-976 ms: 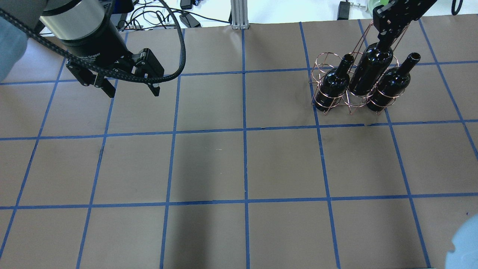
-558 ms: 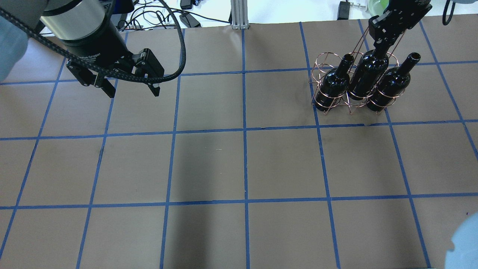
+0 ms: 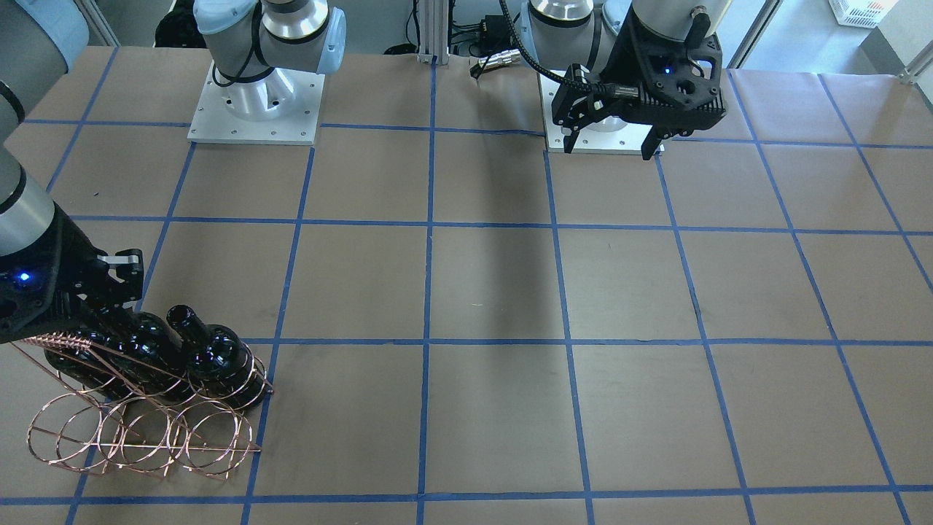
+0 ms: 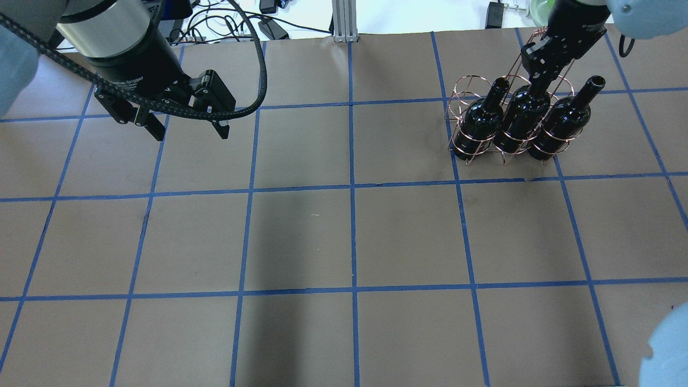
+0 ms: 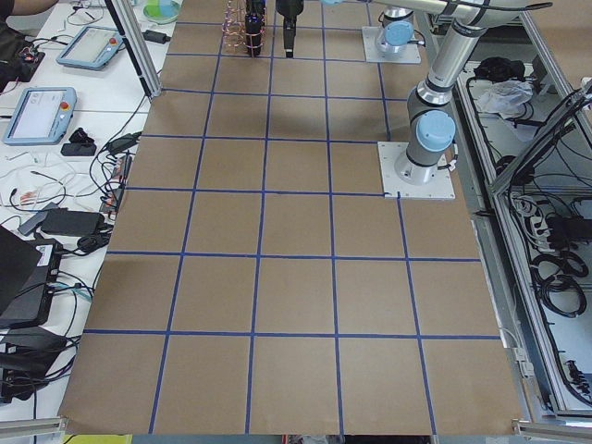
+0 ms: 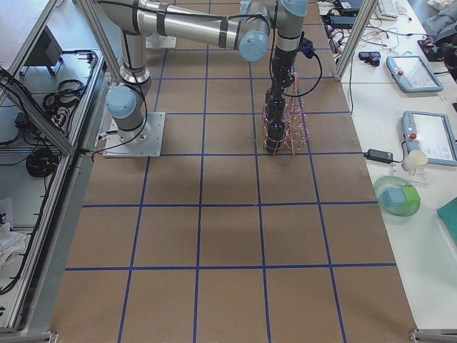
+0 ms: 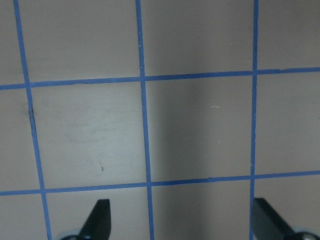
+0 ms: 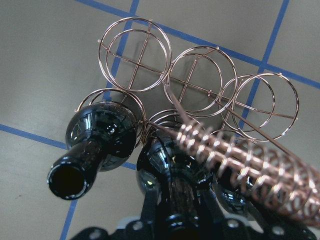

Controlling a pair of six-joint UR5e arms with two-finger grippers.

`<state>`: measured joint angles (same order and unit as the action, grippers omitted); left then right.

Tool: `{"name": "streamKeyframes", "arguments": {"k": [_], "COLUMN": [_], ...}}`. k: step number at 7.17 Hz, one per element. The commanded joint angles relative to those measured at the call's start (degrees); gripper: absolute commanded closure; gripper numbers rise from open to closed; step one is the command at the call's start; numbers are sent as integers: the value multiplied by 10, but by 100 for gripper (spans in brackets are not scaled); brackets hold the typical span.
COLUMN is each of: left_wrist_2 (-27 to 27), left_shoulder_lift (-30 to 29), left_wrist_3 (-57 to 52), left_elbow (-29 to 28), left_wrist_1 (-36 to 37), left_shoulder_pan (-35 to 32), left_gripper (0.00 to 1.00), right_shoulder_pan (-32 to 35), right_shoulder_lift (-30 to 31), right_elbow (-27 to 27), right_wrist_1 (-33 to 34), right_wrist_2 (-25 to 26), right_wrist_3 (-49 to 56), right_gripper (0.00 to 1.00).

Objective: Place wine into wine basket
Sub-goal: 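Lower the bottle into the empty rack slot with the right gripper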

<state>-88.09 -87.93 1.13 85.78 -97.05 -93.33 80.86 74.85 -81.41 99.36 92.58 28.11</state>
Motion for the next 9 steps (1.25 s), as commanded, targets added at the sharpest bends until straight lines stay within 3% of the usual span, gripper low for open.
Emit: {"name": "streamKeyframes", "arguments": {"k": [1, 4, 5, 7, 9], "left_wrist_2": [-14, -14, -17, -26, -26], "left_shoulder_lift": [0, 3, 5, 9, 6], "left_wrist_3": [-2, 1, -2, -6, -9], "left_elbow": [-1, -1, -3, -12, -9], "left_wrist_1": [1, 17, 31, 28, 31], "left_shoulder_pan": [1, 1, 4, 44, 81], "left_gripper": [0, 0, 0, 0, 0], "right_shoulder_pan": [0, 3, 5, 24, 93], "right_shoulder_lift": [2, 39, 69, 130, 159], "right_elbow": [-2, -2, -2, -2, -3], "right_wrist_1": [0, -13, -53, -140, -164], "right_wrist_2": [-3, 2, 1, -8, -7], "right_wrist_3": [-2, -10, -20, -111, -242], "right_gripper": [2, 0, 0, 0, 0]}}
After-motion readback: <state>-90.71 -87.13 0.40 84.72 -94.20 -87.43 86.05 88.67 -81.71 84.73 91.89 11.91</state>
